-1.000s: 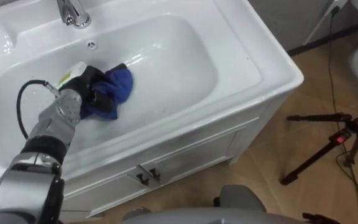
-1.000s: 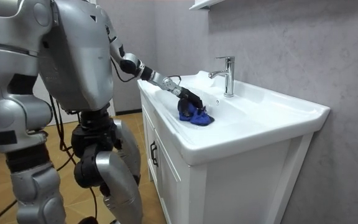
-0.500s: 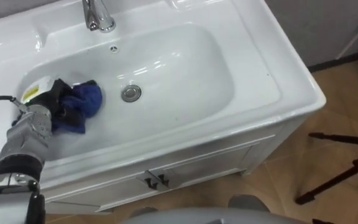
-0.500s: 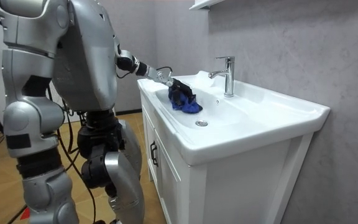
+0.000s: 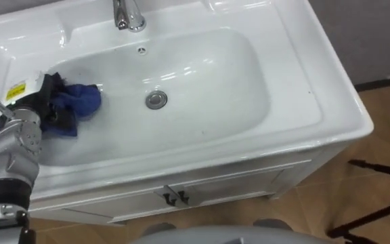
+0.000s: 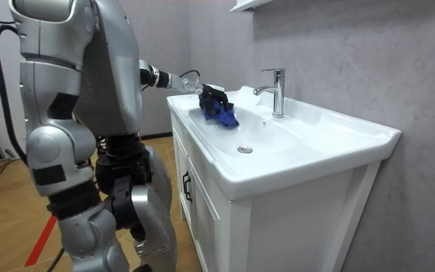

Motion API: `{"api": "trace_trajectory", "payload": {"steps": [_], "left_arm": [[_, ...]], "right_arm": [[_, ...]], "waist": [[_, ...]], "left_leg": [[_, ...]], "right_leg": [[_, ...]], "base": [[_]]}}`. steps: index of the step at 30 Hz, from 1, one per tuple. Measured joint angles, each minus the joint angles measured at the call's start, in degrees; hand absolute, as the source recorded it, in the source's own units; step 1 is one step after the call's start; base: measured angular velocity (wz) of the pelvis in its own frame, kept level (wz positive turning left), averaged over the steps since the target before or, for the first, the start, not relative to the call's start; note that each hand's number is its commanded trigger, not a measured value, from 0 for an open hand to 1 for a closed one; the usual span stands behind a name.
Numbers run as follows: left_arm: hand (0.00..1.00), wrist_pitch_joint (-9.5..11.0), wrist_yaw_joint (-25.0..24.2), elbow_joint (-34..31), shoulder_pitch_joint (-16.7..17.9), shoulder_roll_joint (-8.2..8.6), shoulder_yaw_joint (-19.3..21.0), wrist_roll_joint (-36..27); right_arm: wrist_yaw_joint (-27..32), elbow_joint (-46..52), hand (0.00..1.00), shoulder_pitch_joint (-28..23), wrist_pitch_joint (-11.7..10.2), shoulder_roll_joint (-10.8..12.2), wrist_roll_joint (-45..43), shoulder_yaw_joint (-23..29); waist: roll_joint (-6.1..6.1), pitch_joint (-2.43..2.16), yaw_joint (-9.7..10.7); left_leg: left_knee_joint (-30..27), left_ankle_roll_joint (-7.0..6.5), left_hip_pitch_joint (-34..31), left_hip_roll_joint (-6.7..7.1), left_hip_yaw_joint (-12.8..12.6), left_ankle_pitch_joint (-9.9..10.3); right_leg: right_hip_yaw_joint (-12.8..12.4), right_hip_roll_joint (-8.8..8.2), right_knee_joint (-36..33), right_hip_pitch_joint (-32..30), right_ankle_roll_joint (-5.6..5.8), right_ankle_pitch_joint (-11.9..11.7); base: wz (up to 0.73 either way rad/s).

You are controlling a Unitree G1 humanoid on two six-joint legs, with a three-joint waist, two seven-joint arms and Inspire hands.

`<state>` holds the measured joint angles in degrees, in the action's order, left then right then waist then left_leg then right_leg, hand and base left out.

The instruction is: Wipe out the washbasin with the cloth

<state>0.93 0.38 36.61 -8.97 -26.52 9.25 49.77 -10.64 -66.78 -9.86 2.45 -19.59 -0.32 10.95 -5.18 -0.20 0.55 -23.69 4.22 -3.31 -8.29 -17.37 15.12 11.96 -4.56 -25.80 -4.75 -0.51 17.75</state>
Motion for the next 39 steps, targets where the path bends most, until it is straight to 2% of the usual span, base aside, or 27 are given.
{"api": "trace_trajectory", "payload": {"steps": [3, 7, 11, 13, 19, 22, 27, 28, 30, 33, 39], "left_arm": [[1.0, -1.0, 0.0, -2.7, 0.7, -0.03, 0.3, 0.4], [1.0, -1.9, 0.0, -6.5, 2.4, -0.03, 1.9, 0.4], [1.0, -2.6, 0.1, -7.6, 2.4, -0.03, 1.9, 0.3], [1.0, -3.4, 0.1, -10.3, 3.0, -0.03, 2.0, 0.3], [1.0, -3.4, 1.0, -20.1, 4.1, -0.03, 2.3, 0.3], [1.0, -3.2, 1.8, -22.4, 4.1, -0.02, 2.3, 0.4], [1.0, -2.4, 3.0, -25.3, 4.1, -0.02, 2.3, 0.3], [1.0, -2.2, 3.7, -26.1, 4.1, -0.02, 2.3, 0.3], [1.0, -2.2, 4.4, -26.7, 4.1, -0.02, 2.3, 0.3], [1.0, -2.2, 4.5, -26.7, 4.1, -0.02, 2.3, 0.4], [1.0, -2.2, 6.4, -26.7, 4.1, -0.02, 2.3, 0.4]], "right_arm": [[0.0, 0.0, 0.0, 0.2, 0.1, -0.1, 0.0, 0.0], [-0.1, 0.0, 0.0, 0.8, 0.1, -0.1, 0.3, -0.1], [0.0, 0.0, 0.0, 0.5, 0.0, -0.1, 1.6, -0.3], [0.0, 0.2, 0.0, 0.1, 0.0, -0.1, 2.3, -0.6], [-0.1, 0.0, 0.0, -1.4, -0.8, -0.2, 2.1, -0.8], [-0.1, 0.0, 0.0, -1.4, -1.8, -0.1, 2.0, -0.9], [0.0, -0.1, 0.0, -1.5, -2.0, 0.1, 2.2, -1.2], [0.0, -0.1, 0.0, -1.5, -2.0, 0.4, 2.2, -1.4], [0.0, -0.1, 0.0, -1.5, -2.0, 0.9, 2.2, -1.4], [0.0, -0.1, 0.0, -1.5, -2.0, 1.3, 2.2, -1.9], [0.1, -0.1, 0.0, -1.9, -2.0, 1.4, 2.1, -2.7]], "waist": [[0.02, 0.06, -1.0], [-0.01, 0.08, -0.9], [-0.15, 0.11, -1.0], [-0.18, 0.16, -1.0], [-0.14, 0.26, -0.8], [0.16, 0.47, -0.6], [0.63, 0.73, 0.0], [1.01, 0.94, 0.1], [1.36, 1.05, 0.2], [1.57, 0.95, 0.7], [0.97, 0.57, 0.8]], "left_leg": [[0.0, 0.1, 0.0, 0.01, 0.6, -0.3], [0.0, 0.11, -0.1, 0.15, 1.5, -0.3], [0.0, 0.1, 0.0, 0.38, 2.6, -0.3], [0.0, 0.1, -0.1, 0.48, 3.0, -0.3], [0.4, 0.09, 0.2, 1.06, 4.0, -0.3], [0.8, 0.08, 0.8, 1.32, 4.0, -0.3], [1.1, 0.04, 1.1, 1.78, 4.2, -0.4], [1.1, 0.04, 1.1, 1.79, 4.2, -0.4], [1.1, 0.03, 1.1, 1.79, 4.2, -0.4], [1.0, 0.03, 1.0, 1.79, 4.2, -0.4], [0.9, 0.03, 1.0, 1.88, 5.0, -0.4]], "right_leg": [[0.8, -0.15, 0.0, 0.4, -0.28, 0.2], [1.6, -0.3, 0.1, 0.9, -0.25, 0.4], [2.5, -0.42, 0.7, 1.9, -0.12, 0.5], [2.8, -0.44, 0.9, 2.0, -0.11, 0.5], [3.7, -0.89, 1.1, 2.8, 0.19, 0.7], [3.5, -1.08, 1.1, 3.0, 0.3, 0.7], [3.3, -1.43, 1.1, 3.1, 0.51, 0.8], [3.3, -1.43, 1.1, 3.1, 0.52, 0.8], [3.3, -1.41, 1.1, 3.1, 0.52, 0.8], [3.3, -1.42, 1.3, 3.1, 0.58, 0.8], [3.7, -1.35, 1.7, 3.5, 0.63, 0.8]], "base": [[0.12], [0.11], [0.14], [0.06], [0.08], [-0.04], [0.0], [0.0], [0.0], [0.0], [0.02]]}}
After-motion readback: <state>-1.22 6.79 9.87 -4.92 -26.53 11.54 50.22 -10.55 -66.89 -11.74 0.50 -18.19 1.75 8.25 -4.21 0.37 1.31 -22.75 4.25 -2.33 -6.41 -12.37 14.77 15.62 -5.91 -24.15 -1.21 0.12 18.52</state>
